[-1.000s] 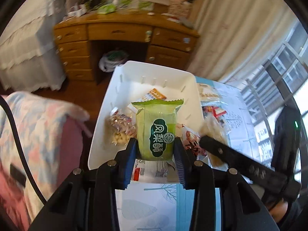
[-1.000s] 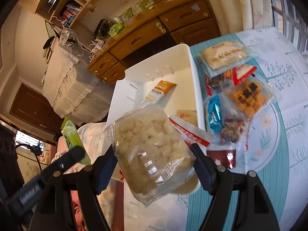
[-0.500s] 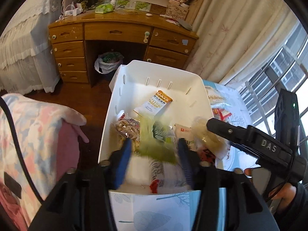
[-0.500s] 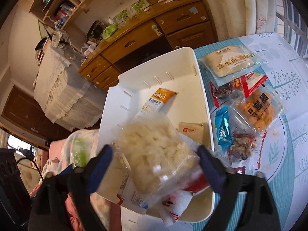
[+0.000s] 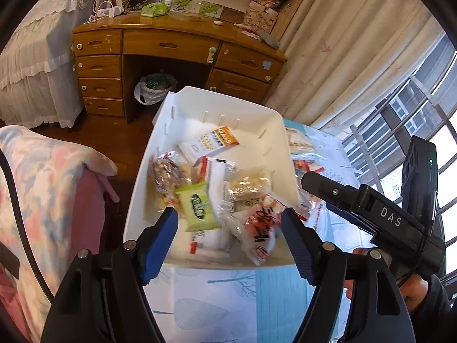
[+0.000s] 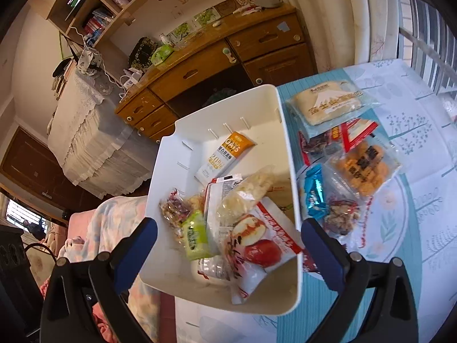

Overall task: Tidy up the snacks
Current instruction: 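Place the green pack in the tray with left tool while right tool places the crumb-cake bag, then open both tools and move them back toward the remaining snacks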

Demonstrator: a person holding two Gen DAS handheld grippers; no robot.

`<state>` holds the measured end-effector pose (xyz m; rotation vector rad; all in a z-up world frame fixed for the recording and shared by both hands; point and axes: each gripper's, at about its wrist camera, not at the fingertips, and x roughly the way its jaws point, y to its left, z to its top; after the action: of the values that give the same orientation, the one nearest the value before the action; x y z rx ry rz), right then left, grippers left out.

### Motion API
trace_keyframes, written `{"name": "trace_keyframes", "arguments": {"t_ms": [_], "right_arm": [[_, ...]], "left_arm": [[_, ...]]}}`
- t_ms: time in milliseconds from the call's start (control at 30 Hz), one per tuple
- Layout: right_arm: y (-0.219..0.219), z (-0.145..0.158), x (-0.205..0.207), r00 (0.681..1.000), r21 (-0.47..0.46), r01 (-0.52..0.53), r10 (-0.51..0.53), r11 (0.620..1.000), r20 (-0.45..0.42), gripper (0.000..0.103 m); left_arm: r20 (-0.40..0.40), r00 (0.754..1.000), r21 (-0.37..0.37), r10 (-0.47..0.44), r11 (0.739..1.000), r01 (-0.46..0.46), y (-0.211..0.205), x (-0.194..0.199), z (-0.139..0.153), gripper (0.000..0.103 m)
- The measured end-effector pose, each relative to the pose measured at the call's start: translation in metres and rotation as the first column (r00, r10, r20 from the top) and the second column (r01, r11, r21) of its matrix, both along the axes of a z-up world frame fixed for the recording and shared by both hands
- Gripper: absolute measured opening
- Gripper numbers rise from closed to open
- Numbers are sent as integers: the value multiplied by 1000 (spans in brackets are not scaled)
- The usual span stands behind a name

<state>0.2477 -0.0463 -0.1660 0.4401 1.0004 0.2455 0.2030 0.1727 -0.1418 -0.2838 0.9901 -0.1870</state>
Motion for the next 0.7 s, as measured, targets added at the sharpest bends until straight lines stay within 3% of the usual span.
{"name": "trace_keyframes", "arguments": {"t_ms": [233, 700], "right_arm": [[-23, 8, -19, 998, -10, -31, 31, 999, 45, 101], [-89, 29, -50, 971, -10, -224, 224, 975, 87, 101]], "left_arm": [[7, 1000, 32, 16, 999, -16, -27, -22, 9, 73], [20, 984, 47, 179, 983, -179, -113, -73, 32, 81]]}}
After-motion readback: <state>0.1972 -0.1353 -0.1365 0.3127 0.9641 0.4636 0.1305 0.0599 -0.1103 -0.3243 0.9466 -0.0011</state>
